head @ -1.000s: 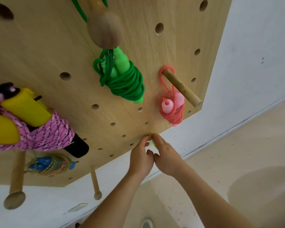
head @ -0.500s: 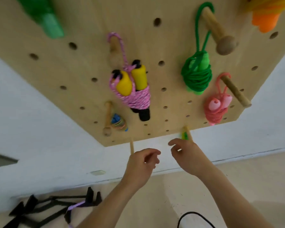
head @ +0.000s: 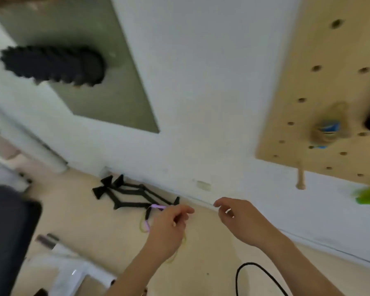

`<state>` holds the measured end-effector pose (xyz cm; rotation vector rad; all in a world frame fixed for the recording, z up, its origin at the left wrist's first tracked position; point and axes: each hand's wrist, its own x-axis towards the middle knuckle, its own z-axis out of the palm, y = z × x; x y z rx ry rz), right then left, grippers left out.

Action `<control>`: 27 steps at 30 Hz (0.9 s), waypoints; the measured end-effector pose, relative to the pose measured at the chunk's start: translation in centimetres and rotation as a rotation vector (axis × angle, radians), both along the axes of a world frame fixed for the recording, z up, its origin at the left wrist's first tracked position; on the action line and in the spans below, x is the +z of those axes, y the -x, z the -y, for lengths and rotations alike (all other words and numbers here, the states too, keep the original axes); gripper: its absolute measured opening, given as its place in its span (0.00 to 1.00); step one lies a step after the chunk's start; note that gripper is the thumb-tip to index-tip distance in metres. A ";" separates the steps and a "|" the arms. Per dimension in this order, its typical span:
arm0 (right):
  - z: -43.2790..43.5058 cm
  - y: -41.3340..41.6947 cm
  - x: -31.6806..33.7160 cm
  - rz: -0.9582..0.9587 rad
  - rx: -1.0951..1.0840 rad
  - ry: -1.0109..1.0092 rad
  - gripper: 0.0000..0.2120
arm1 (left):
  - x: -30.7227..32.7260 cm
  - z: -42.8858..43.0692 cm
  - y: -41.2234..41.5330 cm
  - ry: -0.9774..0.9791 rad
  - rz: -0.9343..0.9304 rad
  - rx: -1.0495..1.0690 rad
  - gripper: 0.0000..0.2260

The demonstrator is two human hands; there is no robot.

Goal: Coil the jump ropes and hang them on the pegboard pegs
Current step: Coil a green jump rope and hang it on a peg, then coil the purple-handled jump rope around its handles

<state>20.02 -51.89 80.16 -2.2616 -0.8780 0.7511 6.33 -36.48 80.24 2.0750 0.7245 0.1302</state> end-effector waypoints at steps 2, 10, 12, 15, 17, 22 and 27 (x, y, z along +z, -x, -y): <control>-4.3 3.4 -1.1 -0.026 0.047 0.007 0.12 | -0.7 -3.9 5.1 -0.042 -0.016 0.097 0.21; -18.0 12.4 -9.1 -0.127 0.380 0.258 0.20 | -8.6 -14.8 17.6 0.057 -0.290 0.433 0.16; -20.4 12.9 -12.2 -0.134 0.445 0.341 0.21 | -11.8 -16.3 18.5 0.071 -0.356 0.449 0.14; -23.8 12.7 -18.1 -0.138 0.499 0.439 0.22 | -17.6 -18.8 18.5 0.065 -0.452 0.432 0.13; -25.5 11.8 -23.0 -0.143 0.510 0.500 0.23 | -22.3 -20.2 17.7 0.082 -0.494 0.425 0.13; -28.4 8.8 -38.3 -0.006 0.618 0.625 0.27 | -37.7 -22.2 15.0 0.000 -0.565 0.302 0.15; -31.0 8.6 -56.9 0.216 0.798 0.746 0.33 | -57.8 -22.8 10.2 0.043 -0.599 0.164 0.21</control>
